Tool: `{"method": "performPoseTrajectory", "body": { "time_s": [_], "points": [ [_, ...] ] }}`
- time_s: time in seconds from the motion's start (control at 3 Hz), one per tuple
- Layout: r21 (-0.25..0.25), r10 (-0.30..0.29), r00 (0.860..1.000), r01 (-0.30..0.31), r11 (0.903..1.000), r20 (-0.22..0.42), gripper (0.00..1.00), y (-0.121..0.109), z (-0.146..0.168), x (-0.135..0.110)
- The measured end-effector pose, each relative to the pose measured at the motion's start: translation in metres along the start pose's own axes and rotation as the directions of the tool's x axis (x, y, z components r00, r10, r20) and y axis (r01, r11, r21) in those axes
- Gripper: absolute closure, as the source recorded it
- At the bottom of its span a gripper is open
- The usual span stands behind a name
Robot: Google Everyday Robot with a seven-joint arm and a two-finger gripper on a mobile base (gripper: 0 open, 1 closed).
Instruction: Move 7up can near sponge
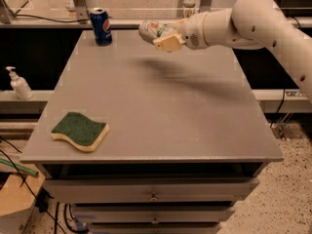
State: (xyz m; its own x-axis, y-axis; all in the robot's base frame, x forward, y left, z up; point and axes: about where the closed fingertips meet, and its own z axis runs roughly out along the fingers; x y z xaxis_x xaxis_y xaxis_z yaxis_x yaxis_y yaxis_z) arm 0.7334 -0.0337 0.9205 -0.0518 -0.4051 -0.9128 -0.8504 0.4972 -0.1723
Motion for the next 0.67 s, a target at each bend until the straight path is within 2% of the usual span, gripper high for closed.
{"method": "performPoseTrajectory", "body": {
  "time_s": [0.33,0.67],
  "points": [
    [-0.106,-0.031,0.999,0.034,0.9937,0.034,1.0,0.061,0.007,-0.007],
    [-0.131,-0.033,0.999,0.038,0.9907,0.039,1.0,0.074,0.015,-0.007]
  ]
}}
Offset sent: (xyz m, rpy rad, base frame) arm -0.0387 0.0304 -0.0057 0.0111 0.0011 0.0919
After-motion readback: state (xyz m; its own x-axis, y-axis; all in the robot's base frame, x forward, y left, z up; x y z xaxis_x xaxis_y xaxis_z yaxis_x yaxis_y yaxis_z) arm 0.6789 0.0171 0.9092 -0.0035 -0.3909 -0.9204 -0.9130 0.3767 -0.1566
